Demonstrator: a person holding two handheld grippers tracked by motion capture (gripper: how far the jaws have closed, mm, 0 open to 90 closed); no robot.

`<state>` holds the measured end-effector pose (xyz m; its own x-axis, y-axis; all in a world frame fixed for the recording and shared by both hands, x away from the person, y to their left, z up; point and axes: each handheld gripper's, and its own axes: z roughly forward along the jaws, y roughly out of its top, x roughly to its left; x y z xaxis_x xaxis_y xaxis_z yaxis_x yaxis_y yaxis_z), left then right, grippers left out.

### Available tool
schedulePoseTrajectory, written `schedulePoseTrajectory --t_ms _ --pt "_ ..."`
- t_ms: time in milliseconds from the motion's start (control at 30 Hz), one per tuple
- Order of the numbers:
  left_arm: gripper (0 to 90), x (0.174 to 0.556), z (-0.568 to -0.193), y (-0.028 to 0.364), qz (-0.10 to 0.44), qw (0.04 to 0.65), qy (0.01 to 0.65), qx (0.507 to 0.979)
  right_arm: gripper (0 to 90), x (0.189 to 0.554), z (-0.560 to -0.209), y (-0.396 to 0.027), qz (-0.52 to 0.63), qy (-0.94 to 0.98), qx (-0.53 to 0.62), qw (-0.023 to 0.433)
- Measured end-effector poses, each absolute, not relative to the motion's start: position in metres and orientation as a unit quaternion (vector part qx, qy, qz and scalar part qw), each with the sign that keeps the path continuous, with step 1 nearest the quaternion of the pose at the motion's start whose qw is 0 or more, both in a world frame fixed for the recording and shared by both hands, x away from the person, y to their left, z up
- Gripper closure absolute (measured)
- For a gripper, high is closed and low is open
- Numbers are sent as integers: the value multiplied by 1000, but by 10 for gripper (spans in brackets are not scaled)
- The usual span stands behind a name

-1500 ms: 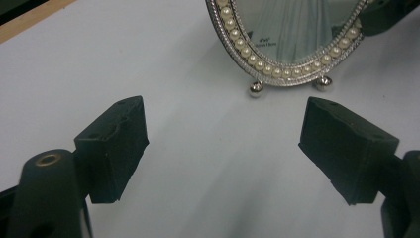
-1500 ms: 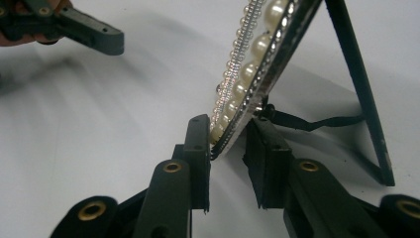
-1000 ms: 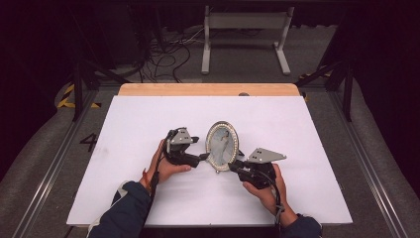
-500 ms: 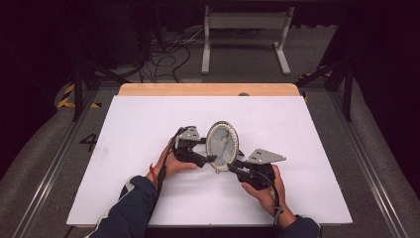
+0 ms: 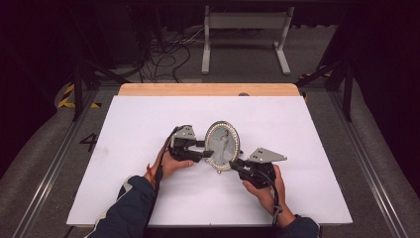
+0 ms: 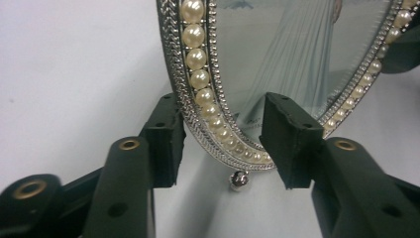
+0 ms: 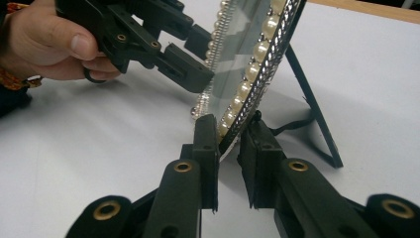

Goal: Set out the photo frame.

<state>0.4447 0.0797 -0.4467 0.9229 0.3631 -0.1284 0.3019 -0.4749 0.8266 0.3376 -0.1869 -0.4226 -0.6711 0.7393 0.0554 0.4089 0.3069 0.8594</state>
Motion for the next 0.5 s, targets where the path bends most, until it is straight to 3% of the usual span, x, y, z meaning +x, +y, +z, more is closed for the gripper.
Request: schedulePoseTrajectory --t_ms 500 --pt "528 428 -438 92 59 461 197 863 778 341 -423 -185 461 783 370 191"
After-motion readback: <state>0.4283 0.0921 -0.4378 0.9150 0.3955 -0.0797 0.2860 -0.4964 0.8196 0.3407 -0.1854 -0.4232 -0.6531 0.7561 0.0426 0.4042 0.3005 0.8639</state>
